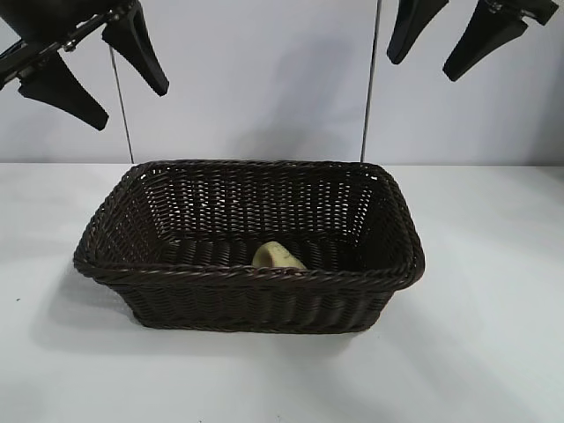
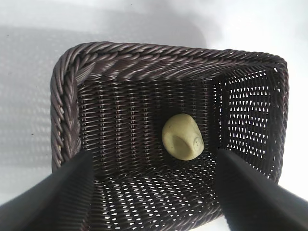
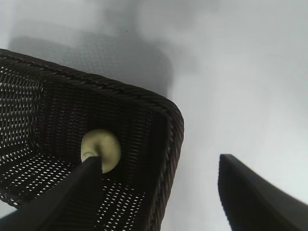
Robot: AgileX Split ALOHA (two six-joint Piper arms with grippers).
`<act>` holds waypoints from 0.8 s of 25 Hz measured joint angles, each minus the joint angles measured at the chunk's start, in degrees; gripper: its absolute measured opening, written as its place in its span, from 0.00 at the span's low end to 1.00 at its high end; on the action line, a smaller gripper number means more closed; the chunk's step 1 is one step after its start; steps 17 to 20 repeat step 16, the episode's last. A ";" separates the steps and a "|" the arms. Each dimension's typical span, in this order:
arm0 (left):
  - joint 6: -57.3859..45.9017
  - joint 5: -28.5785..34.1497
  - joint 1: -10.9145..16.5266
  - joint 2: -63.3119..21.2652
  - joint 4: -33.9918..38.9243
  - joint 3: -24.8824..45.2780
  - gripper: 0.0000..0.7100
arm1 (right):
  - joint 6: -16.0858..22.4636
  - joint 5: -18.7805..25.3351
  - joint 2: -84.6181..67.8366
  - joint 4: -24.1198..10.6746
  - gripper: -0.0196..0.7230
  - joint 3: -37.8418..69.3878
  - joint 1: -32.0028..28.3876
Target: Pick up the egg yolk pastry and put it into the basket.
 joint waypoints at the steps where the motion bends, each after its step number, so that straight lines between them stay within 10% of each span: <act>1: 0.00 0.00 0.00 0.00 0.00 0.00 0.72 | 0.00 0.00 0.00 0.00 0.69 0.79 0.00; 20: 0.00 0.00 0.00 0.00 0.00 0.00 0.72 | -0.44 -0.06 0.05 0.00 0.69 2.55 0.00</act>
